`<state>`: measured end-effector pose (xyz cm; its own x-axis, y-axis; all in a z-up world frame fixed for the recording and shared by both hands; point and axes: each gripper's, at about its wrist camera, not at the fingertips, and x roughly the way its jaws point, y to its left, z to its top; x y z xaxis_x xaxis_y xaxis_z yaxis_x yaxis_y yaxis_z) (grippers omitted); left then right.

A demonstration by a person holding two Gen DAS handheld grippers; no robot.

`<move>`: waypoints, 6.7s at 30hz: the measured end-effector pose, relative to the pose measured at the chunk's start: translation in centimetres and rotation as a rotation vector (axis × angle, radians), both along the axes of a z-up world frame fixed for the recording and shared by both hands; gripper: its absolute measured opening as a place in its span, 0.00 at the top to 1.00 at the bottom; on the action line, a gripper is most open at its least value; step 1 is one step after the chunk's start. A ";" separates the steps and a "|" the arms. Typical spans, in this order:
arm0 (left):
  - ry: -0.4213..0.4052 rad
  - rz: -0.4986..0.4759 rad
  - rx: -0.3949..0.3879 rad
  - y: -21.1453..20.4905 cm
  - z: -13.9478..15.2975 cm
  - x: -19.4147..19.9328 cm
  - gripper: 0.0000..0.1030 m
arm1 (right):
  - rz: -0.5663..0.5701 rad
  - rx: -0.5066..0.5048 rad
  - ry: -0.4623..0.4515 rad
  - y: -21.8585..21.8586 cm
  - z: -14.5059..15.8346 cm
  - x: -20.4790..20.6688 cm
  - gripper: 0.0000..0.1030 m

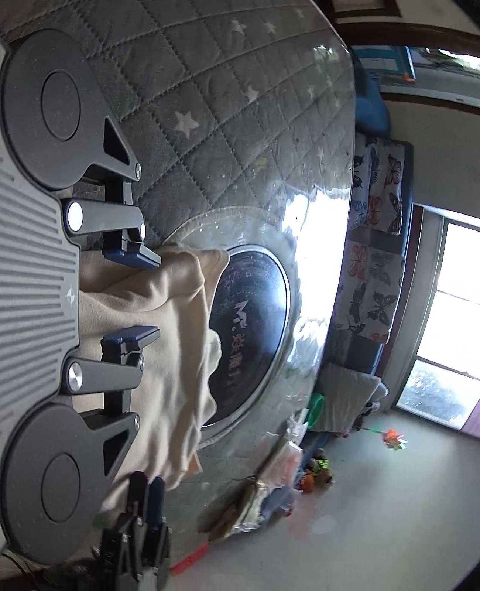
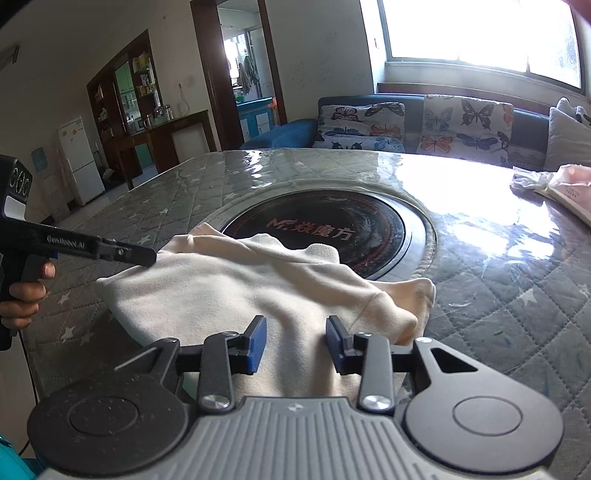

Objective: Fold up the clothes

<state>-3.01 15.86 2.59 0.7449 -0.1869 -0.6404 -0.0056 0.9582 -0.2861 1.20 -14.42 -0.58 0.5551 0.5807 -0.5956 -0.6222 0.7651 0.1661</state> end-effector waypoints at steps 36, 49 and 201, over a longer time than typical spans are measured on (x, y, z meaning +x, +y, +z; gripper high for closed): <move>-0.111 -0.165 0.209 -4.2 0.1 -2.2 0.94 | 0.022 -0.037 -0.026 0.9 -0.7 -0.7 0.48; -0.128 -0.147 0.218 -4.0 0.8 -0.6 0.81 | 0.019 -0.024 -0.017 0.7 -0.2 -0.6 0.45; 0.209 0.170 0.135 -2.7 -1.5 0.0 0.00 | 0.166 -0.097 -0.130 7.7 -1.6 -3.6 0.02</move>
